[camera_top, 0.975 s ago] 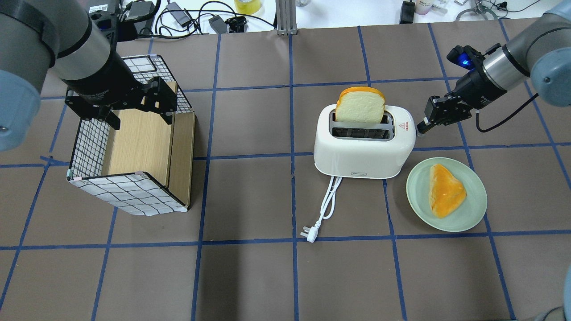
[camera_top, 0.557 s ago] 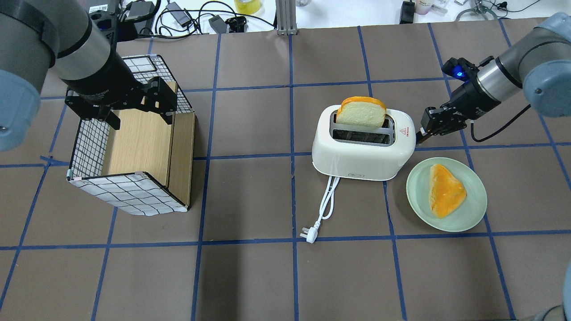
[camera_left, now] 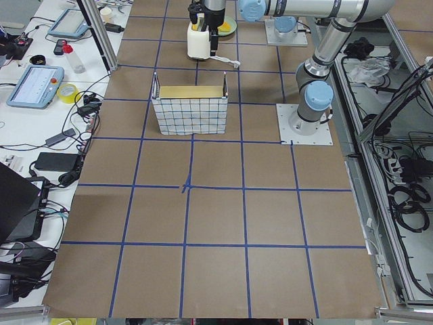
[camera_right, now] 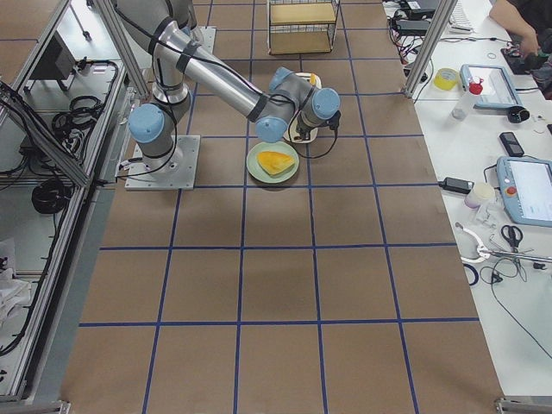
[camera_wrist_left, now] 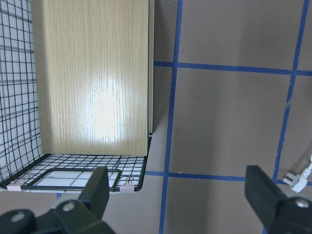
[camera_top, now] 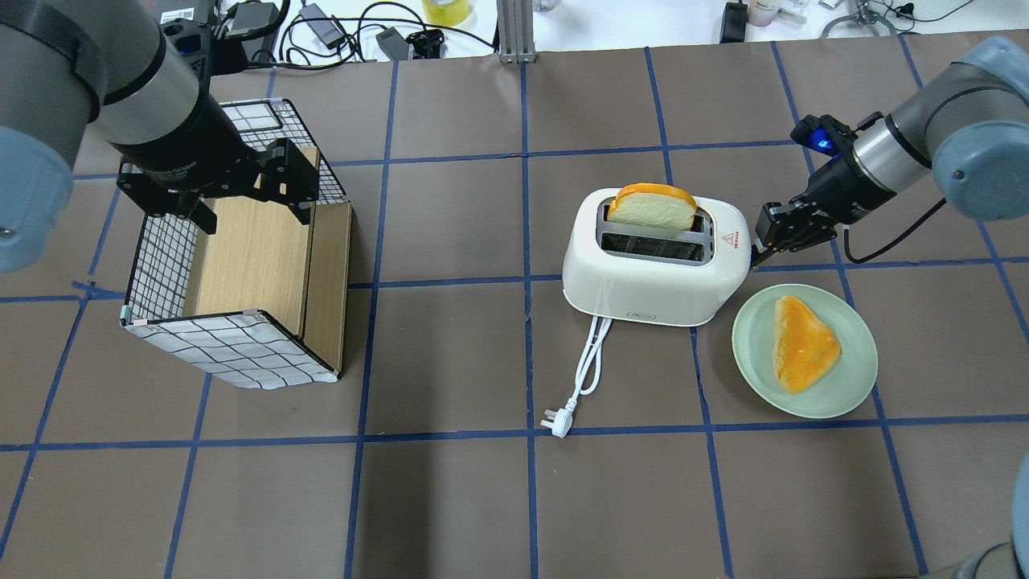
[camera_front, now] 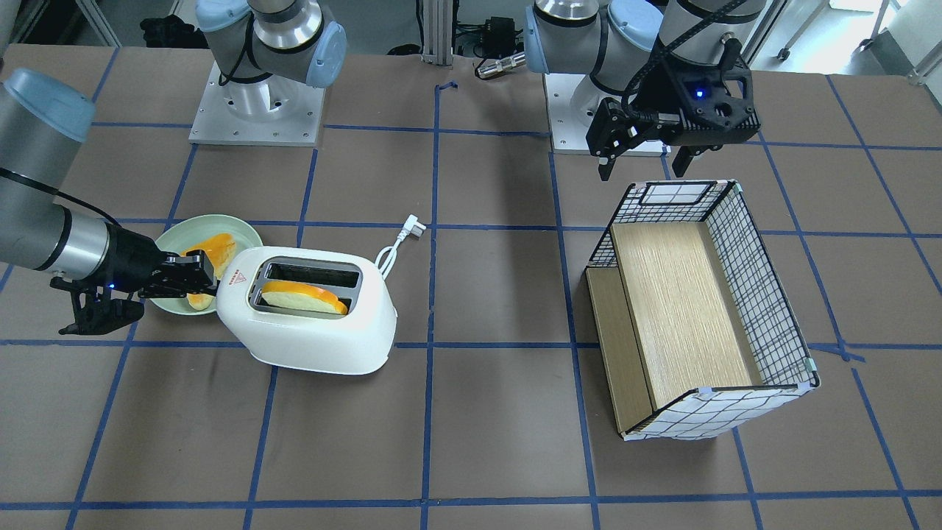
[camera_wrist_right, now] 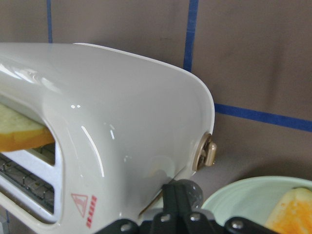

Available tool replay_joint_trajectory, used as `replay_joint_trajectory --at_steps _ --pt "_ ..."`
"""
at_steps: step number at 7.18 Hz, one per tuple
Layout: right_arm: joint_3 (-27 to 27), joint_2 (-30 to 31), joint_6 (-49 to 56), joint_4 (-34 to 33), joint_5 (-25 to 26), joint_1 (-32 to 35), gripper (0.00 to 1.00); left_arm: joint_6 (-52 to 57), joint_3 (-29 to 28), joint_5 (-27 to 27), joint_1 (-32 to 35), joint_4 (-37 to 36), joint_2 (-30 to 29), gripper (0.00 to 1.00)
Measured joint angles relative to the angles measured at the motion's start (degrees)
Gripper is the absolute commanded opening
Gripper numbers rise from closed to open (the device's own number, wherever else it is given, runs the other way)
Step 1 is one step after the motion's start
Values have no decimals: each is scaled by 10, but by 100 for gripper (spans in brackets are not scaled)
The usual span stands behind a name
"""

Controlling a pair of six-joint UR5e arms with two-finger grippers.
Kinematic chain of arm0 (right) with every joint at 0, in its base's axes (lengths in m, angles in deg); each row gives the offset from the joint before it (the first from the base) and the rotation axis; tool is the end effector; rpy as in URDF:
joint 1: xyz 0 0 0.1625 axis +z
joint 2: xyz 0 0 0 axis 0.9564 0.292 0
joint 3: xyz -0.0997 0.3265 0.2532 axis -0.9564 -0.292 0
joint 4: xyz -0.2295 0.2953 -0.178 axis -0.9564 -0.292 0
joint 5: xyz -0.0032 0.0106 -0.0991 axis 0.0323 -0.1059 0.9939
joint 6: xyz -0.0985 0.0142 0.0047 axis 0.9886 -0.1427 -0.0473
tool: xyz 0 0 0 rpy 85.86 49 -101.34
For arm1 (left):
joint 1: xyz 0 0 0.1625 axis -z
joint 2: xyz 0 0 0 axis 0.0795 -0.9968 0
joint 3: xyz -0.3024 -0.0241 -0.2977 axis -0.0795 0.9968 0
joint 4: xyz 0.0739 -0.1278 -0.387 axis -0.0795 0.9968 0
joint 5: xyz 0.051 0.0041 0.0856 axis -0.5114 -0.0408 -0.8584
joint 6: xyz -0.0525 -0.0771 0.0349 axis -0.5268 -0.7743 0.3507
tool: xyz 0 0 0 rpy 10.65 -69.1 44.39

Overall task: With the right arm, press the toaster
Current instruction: 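Press the toaster lever down with the right gripper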

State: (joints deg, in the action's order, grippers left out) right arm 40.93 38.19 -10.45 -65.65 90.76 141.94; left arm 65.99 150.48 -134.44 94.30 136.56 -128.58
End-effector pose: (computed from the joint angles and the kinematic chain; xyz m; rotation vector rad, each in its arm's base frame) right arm -0.0217 -0.5420 0.2580 -0.1637 2.5920 0.1668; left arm -0.1289 -0.4548 0.4938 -0.1300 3.1165 -0.0971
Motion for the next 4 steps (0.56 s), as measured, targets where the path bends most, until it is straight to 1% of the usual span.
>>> replay_joint_trajectory --at_steps 4 --pt "0 -12 -3 -2 14 0 0 0 0 0 0 0 0 100"
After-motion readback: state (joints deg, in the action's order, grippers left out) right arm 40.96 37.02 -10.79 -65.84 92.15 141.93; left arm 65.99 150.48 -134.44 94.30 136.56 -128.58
